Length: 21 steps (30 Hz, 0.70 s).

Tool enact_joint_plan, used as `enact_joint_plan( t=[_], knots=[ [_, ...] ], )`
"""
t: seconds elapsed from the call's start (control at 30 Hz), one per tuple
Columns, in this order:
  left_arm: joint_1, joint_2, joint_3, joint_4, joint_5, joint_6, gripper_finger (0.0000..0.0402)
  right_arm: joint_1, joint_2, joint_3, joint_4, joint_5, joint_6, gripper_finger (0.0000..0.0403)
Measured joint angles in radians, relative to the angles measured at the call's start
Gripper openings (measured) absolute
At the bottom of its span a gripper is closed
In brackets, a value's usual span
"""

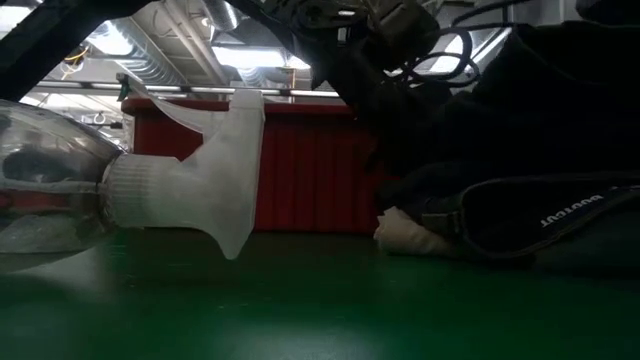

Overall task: Fold laundry
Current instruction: Stack the folded blue pants on top of the folded green polo shirt

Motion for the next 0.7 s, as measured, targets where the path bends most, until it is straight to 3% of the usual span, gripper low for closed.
enact_joint_plan(
  t=[0.43, 0.6, 0.7],
  knots=[
    [0.001, 0.006, 0.296, -0.44, -0.017, 0.055, 0.0126, 0.0, -0.008, 0.182, -0.044, -0.022, -0.138, 0.0158],
    [0.0, 0.006, 0.347, -0.488, -0.043, 0.092, 0.0126, 0.0, -0.008, 0.228, -0.092, -0.016, -0.189, 0.0158],
    [0.005, 0.006, 0.347, -0.482, -0.068, 0.092, 0.0126, 0.0, -0.008, 0.238, -0.159, 0.04, -0.187, 0.0158]
  ],
)
